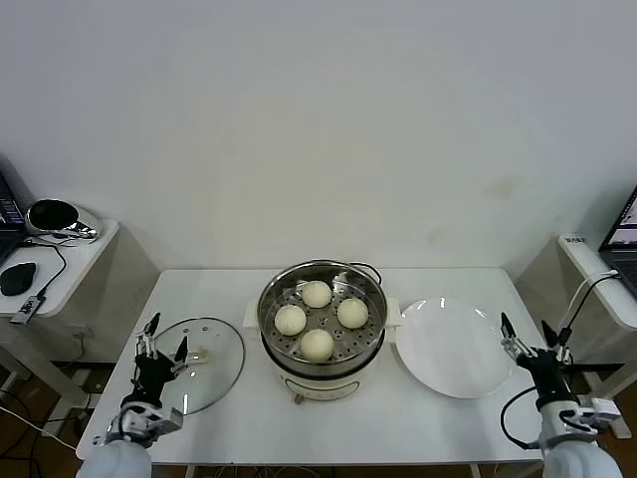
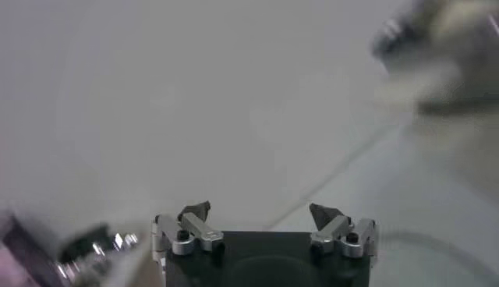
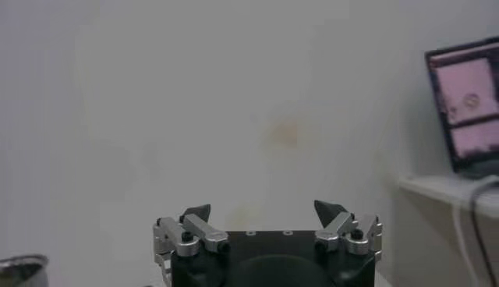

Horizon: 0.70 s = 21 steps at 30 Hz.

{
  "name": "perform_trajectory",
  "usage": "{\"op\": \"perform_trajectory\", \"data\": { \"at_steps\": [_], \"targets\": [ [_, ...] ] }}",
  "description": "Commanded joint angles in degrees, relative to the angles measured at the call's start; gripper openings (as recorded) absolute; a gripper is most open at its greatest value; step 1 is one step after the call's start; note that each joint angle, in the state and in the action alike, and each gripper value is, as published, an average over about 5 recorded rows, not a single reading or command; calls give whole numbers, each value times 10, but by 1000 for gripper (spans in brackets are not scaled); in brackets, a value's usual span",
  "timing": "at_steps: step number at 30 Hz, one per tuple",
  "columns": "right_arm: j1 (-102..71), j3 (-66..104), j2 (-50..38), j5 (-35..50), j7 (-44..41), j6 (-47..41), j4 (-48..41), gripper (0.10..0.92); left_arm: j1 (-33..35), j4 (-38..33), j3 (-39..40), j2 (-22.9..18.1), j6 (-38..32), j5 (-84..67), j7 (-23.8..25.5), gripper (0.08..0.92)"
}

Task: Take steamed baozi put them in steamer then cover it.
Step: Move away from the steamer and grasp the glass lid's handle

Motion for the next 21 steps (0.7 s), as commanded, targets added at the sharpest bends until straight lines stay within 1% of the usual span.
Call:
{"op": "perform_trajectory", "data": {
  "at_steps": [1, 5, 10, 21],
  "targets": [
    [-25, 20, 28, -11, 3, 13, -13, 823, 46, 9, 28, 66, 44, 276, -85, 823],
    [-19, 20, 29, -11, 2, 13, -18, 823, 45, 31, 38, 61, 46, 255, -79, 823],
    [-17, 17, 31, -12, 2, 11, -17, 823, 31, 49, 47, 53, 46, 228, -46, 823],
    [-19, 17, 39, -13, 2, 10, -12, 823, 1, 119, 59, 45, 48, 210, -59, 823]
  ]
}}
